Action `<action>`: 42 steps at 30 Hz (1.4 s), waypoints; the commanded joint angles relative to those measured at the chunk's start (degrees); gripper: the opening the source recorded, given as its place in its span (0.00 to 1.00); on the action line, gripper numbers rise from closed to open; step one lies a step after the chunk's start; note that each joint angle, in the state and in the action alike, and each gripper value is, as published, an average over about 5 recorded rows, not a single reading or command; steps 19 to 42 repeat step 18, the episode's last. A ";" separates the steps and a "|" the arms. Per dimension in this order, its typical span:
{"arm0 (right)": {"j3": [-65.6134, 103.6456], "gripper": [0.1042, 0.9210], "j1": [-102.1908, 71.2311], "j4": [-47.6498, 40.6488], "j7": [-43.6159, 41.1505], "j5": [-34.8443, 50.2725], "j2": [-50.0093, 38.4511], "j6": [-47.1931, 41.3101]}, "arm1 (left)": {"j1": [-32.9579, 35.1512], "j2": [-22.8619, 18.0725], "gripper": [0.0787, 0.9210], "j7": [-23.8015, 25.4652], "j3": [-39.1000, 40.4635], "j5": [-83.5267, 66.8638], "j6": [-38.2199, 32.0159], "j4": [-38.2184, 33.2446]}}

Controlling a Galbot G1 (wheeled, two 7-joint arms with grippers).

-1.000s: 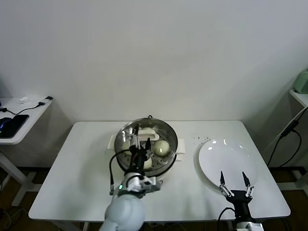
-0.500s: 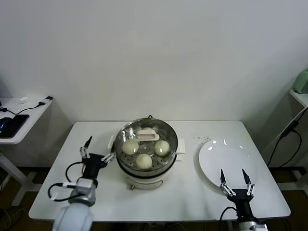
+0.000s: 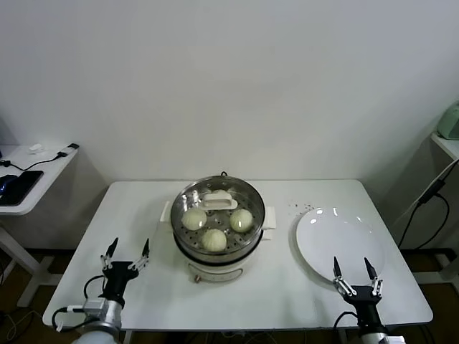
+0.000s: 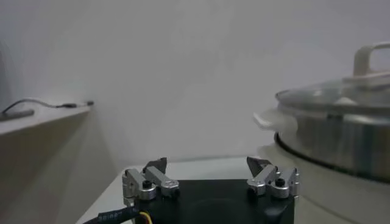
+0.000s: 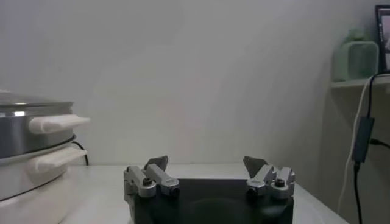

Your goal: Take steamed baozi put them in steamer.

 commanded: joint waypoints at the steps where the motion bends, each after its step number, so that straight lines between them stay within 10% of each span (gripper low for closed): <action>1: -0.08 0.88 -0.06 -0.66 -0.60 2.44 -0.30 -0.22 | 2.01 0.96 0.88 0.36 -0.63 -4.17 -8.43 7.21; 42: -0.40 0.88 -0.18 -0.45 -0.58 2.13 -0.01 -1.46 | 2.63 0.43 0.88 0.33 0.28 -3.02 -10.82 6.49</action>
